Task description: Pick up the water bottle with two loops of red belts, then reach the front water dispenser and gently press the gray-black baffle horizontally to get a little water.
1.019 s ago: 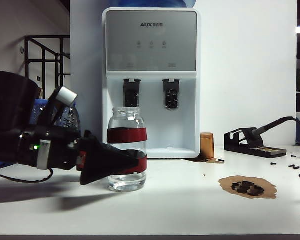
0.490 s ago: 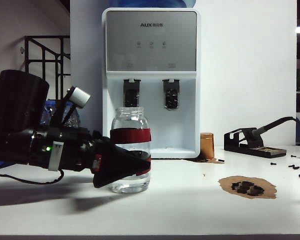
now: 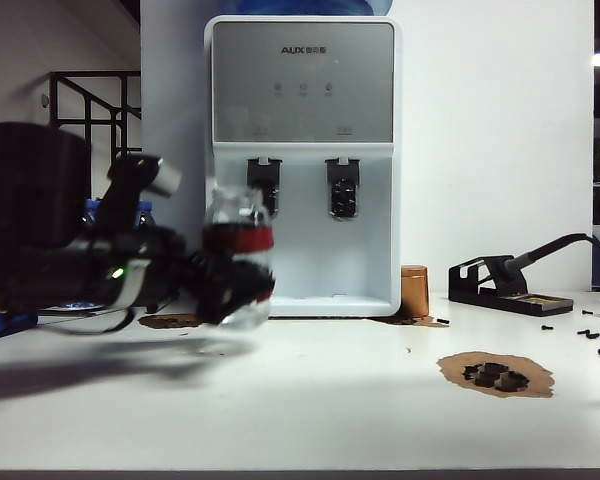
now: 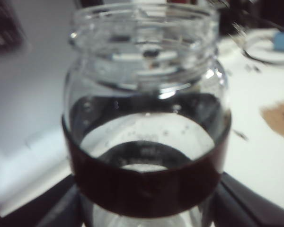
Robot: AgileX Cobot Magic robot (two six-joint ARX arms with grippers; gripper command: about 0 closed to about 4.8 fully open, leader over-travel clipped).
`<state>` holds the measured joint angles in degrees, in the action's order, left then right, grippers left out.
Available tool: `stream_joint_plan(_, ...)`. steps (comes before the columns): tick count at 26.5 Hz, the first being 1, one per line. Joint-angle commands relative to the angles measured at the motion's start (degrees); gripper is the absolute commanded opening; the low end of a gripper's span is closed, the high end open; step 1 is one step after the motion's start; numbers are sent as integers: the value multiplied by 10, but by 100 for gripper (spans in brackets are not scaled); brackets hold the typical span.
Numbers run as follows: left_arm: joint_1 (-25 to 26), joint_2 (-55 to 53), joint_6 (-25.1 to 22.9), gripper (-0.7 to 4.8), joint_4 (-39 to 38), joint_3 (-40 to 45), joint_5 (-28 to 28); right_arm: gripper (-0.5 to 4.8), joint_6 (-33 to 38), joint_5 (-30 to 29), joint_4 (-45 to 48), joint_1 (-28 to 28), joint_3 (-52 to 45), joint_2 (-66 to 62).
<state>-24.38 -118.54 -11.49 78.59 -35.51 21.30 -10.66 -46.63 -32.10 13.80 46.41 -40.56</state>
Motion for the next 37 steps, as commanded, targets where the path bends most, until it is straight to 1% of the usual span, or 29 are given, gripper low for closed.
stream_joint_plan(1, -6, 4, 19, -5, -54, -52, -88, 475, 10, 2, 35, 2, 3, 0)
stream_joint_plan(2, -6, 4, 25, -5, -83, -70, -107, 475, 18, 2, 43, 2, 3, 0)
stream_joint_plan(4, -6, 4, 32, -5, -145, -109, -127, 475, 21, 2, 56, 2, 3, 0)
stream_joint_plan(6, -5, 4, 44, -5, -206, -150, -135, 475, 21, 2, 62, 2, 3, 0)
stream_joint_plan(8, -5, 4, 53, -5, -235, -176, -137, 475, 21, 2, 63, 2, 3, 0)
stream_joint_plan(13, -5, 4, 75, -5, -242, -217, -163, 475, 21, 2, 63, 2, 3, 0)
stream_joint_plan(16, -5, 4, 75, -5, -266, -238, -167, 475, 21, 2, 61, 2, 3, 0)
stream_joint_plan(17, -4, 4, 76, -5, -283, -252, -184, 475, 21, 2, 61, 2, 3, 0)
stream_joint_plan(19, -4, 4, 82, -5, -305, -267, -187, 475, 21, 2, 61, 2, 3, 0)
stream_joint_plan(31, 3, 4, 89, -5, -299, -268, -197, 475, 23, -14, 61, 2, 3, 1)
stream_joint_plan(37, 3, 3, 97, -5, -304, -297, -203, 475, 23, -14, 62, 2, 4, 1)
